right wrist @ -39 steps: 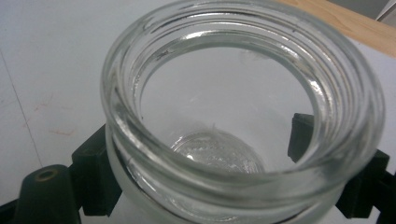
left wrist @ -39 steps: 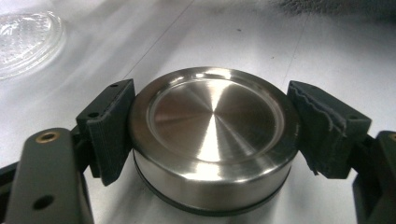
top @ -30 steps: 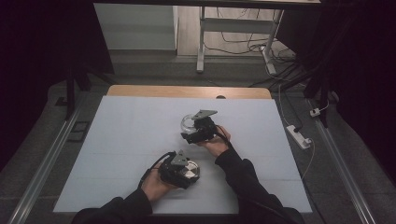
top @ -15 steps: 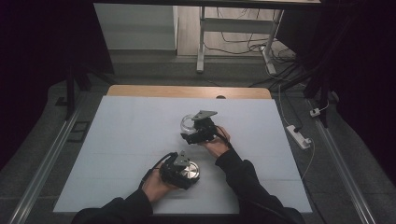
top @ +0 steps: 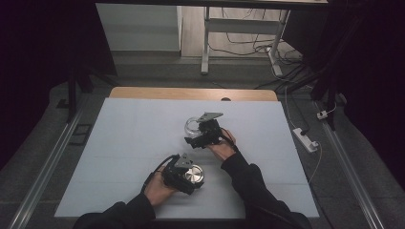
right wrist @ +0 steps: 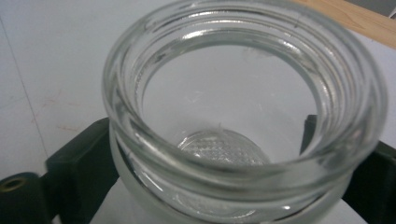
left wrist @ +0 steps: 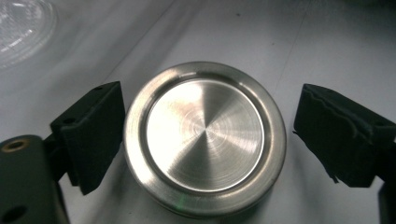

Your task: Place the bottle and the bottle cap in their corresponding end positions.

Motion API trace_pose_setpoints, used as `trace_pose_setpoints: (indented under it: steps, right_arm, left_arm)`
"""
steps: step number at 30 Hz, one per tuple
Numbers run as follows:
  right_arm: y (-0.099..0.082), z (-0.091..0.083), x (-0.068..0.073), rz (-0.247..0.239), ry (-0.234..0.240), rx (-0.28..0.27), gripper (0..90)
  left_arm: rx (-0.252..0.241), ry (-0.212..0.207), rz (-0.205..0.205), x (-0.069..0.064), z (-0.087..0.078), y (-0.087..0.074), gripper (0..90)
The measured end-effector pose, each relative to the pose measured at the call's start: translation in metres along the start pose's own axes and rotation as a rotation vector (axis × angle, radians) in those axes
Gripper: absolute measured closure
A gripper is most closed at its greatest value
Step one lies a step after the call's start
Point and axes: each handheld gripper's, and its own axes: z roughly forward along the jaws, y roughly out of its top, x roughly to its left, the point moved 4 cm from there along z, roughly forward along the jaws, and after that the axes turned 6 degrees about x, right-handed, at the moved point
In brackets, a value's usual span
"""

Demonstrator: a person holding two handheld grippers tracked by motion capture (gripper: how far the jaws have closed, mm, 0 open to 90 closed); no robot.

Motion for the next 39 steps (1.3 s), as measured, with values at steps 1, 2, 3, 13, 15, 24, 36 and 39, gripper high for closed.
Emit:
trace_pose_setpoints:
  steps: [1,2,3,13,15,24,36,39]
  right_arm:
    - [0.001,-0.001,0.000,-0.002,0.001,-0.004,2.1]
    - [0.001,-0.002,0.000,-0.003,0.002,-0.009,1.2]
    - [0.002,-0.004,0.000,-0.007,0.000,-0.013,0.7]
    - [0.004,-0.020,0.003,-0.040,-0.017,-0.035,0.0]
    - [0.005,-0.023,0.003,-0.044,-0.032,-0.038,0.0]
    - [0.000,-0.032,0.006,-0.019,-0.022,-0.037,0.0]
    - [-0.010,-0.050,0.005,0.040,-0.007,-0.002,0.0]
    - [-0.010,-0.054,0.006,0.063,0.023,0.006,0.0]
  left_arm:
    - [-0.004,0.002,-0.001,0.000,-0.001,0.000,8.3]
    - [-0.010,0.003,-0.003,0.000,-0.003,0.001,7.5]
    - [-0.014,0.002,-0.002,0.001,-0.004,0.001,6.8]
    - [-0.083,-0.023,-0.053,0.010,-0.025,-0.001,3.9]
    - [-0.092,-0.024,-0.055,0.012,-0.029,-0.003,3.7]
    - [-0.130,-0.030,-0.093,0.020,-0.047,-0.011,0.9]
    - [-0.188,-0.047,-0.140,0.034,-0.072,-0.021,0.0]
    - [-0.183,-0.042,-0.149,0.037,-0.075,-0.024,0.0]
